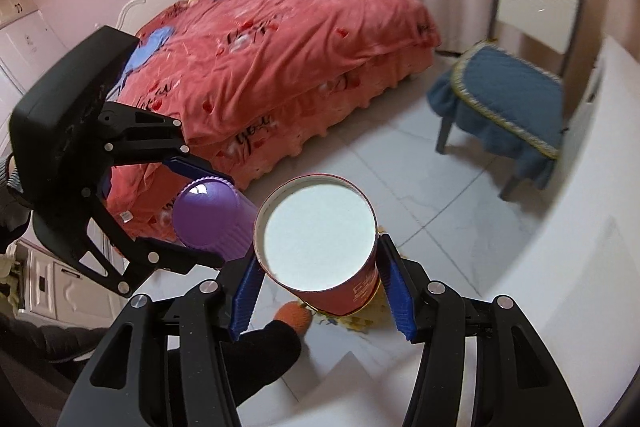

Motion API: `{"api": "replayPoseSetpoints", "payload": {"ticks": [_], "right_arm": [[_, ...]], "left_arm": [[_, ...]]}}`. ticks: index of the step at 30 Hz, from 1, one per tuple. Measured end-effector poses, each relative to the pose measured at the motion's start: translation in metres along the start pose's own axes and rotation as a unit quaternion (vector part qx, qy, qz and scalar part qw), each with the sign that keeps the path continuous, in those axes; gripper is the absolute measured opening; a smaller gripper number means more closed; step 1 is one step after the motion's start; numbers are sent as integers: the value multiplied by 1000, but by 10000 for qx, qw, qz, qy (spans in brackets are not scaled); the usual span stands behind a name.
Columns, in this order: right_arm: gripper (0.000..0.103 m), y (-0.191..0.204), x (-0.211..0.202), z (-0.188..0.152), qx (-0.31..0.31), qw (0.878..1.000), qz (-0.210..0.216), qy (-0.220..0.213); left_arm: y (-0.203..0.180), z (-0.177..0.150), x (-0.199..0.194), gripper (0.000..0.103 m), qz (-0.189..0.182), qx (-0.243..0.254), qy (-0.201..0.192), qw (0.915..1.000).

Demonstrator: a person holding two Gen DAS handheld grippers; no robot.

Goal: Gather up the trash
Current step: 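Carry the purple mug and red cup down over the orange bin, then open both tools over the bin to drop the mug and cup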

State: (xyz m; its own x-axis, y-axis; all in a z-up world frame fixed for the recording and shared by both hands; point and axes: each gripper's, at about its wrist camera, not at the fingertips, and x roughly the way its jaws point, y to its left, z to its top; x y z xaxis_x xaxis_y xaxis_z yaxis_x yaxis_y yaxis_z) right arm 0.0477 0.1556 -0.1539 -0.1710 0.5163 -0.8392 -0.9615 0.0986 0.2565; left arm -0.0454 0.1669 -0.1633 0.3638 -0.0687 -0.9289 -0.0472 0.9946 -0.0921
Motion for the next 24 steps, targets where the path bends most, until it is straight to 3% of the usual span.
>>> {"api": "replayPoseSetpoints", "payload": {"ticks": [5,11,16,24], "right_arm": [[55,-2,70,16,73,9993,49,365],[55,-7,147,8,351,9960,58,815],[56,-20,196,-3,599,9920,26,1114],[61,-30,249,-12,844,9852,0,1495]], "left_arm": [[42,-15,30,64,-106,-210,142,9996],[80,-31,77,64,-316,-357,330,9983],[95,-43,113,64,-523,-410,523,9964],[104,-50,128,64,-649,-426,680,9947]]}}
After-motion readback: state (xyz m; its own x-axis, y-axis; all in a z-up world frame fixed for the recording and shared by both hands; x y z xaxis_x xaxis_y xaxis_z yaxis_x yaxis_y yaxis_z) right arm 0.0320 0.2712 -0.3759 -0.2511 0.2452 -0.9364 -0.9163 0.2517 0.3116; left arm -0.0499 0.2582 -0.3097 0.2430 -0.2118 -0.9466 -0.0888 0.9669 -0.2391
